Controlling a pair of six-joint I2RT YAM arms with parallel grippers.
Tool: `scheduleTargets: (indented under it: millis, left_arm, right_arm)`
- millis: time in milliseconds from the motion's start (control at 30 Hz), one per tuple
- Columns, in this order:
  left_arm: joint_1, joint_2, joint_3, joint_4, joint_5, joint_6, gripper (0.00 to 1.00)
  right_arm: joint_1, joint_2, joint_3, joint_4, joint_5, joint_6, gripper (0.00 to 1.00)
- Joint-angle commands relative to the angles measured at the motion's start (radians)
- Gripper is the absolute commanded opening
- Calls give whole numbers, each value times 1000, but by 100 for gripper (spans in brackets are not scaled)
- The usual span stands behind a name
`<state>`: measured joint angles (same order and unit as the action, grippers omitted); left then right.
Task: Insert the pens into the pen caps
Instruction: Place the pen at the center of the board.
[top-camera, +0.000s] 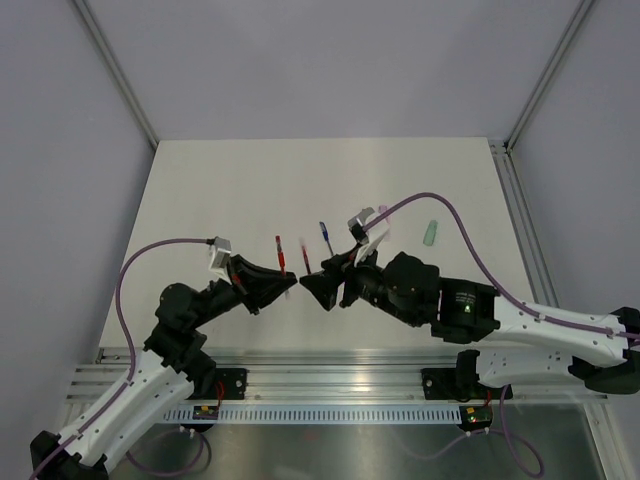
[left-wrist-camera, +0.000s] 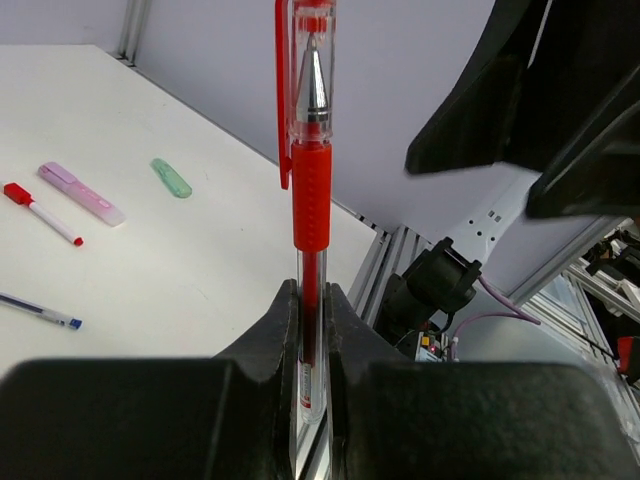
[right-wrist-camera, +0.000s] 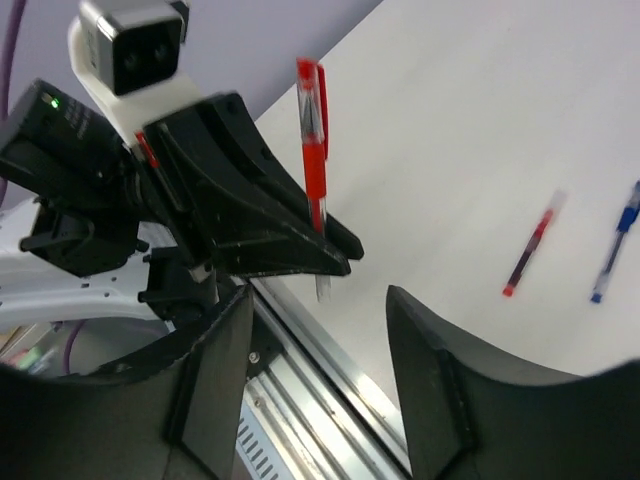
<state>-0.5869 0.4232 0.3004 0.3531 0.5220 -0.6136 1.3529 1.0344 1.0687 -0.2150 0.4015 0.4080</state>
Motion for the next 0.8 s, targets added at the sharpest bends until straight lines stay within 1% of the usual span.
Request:
scheduleTargets:
  millis: [0, 33, 100, 133, 233, 367, 533, 567, 767]
  left_arm:
    - [-13, 2, -9, 73, -51, 57, 0]
    - [-14, 2, -7, 60, -62, 69, 0]
    - [-17, 0, -3, 50, -69, 72, 0]
    - [-17, 0, -1, 46, -74, 74, 0]
    - [-19, 3, 3, 40, -82, 72, 0]
    - [-21, 15, 8, 41, -86, 64, 0]
    - [-24, 17, 9, 43, -89, 63, 0]
    - [-24, 15, 8, 41, -94, 64, 0]
    - [-24, 17, 13, 21, -109, 68, 0]
  right_arm:
    - [-23, 48, 184, -127, 91, -77, 66]
    - [-31, 61, 241, -139, 100, -90, 70]
    - [-63, 110, 292, -139, 94, -107, 73]
    - [-73, 128, 353, -156, 86, -121, 74]
    - [-104, 219, 463, -190, 88, -144, 73]
    - [-135, 338, 565, -216, 53, -144, 67]
    - [-141, 440, 675, -259, 43, -152, 61]
    - [-141, 450, 685, -264, 36, -149, 58]
    - [-141, 498, 694, -262, 11, -132, 50]
